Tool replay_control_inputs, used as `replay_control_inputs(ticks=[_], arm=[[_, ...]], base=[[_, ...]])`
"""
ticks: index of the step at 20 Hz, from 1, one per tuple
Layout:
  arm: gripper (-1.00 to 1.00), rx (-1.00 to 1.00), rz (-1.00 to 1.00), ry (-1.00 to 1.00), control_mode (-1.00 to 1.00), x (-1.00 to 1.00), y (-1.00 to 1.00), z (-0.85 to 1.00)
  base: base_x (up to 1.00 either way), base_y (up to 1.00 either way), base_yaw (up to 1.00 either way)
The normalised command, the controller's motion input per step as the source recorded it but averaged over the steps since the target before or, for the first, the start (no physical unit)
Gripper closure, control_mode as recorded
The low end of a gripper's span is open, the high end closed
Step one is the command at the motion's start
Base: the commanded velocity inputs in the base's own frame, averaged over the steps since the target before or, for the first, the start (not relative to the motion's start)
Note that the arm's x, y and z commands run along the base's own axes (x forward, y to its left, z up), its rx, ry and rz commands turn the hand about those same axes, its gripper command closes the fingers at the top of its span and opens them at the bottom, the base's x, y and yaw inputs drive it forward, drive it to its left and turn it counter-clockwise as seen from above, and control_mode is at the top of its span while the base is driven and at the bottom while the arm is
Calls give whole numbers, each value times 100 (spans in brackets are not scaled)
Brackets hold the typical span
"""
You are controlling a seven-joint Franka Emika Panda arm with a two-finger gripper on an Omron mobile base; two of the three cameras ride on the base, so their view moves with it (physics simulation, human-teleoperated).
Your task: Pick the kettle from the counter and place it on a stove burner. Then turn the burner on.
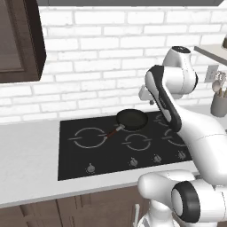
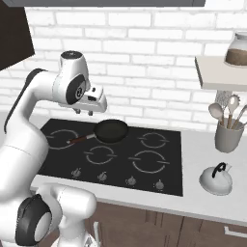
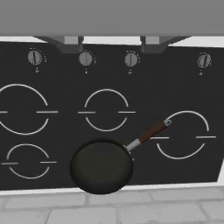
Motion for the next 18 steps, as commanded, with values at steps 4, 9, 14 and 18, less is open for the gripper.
replay_control_inputs(ticks=[4,9,14,18], arm=[[-100,0,0,0,-100,-12,0,0],[-100,0,0,-1,-100,-28,-17,-1],[-100,0,-1,-3,-100,-39,-38,-8],[-100,0,-3,0,-100,-35,-46,-16]], base=[[0,0,0],[0,0,0],[0,0,0],[0,0,0]])
